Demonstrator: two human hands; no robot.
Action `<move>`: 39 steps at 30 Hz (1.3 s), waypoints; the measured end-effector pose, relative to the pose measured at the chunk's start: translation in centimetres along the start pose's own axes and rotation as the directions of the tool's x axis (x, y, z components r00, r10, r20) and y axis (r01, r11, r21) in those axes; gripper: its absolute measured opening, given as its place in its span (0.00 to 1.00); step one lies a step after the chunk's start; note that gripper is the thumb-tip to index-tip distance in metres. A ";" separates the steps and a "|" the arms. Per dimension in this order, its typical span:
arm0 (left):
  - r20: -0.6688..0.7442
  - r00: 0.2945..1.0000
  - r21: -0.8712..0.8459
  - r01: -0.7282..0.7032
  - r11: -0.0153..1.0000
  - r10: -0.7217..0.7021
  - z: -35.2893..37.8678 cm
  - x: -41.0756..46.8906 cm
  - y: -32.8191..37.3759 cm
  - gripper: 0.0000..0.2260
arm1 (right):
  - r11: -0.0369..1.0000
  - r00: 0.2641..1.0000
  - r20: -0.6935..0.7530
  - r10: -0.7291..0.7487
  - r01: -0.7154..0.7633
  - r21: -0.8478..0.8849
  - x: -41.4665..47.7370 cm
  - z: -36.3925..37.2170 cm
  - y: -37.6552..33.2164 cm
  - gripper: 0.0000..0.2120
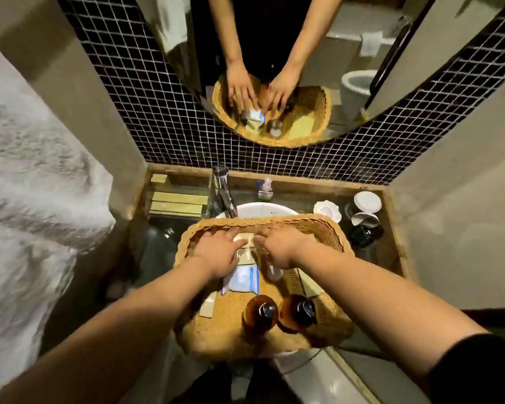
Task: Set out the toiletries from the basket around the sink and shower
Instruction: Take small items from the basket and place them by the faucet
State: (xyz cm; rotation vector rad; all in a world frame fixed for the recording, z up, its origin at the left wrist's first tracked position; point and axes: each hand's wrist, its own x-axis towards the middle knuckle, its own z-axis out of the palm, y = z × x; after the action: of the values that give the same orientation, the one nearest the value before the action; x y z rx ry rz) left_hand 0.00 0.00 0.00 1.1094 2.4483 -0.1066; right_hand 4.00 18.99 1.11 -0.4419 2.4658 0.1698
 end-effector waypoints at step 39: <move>-0.178 0.952 0.119 -0.231 0.966 0.250 -0.1 1.4 -1.9 0.30 | 0.856 0.914 -0.405 -0.005 0.213 0.470 3.4 3.6 1.9 0.08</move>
State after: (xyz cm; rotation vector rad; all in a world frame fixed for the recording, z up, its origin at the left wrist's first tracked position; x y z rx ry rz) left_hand -2.24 -0.26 -0.74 1.5170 2.4705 -0.0446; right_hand 2.81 20.65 -3.79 -0.4116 2.7198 -0.6731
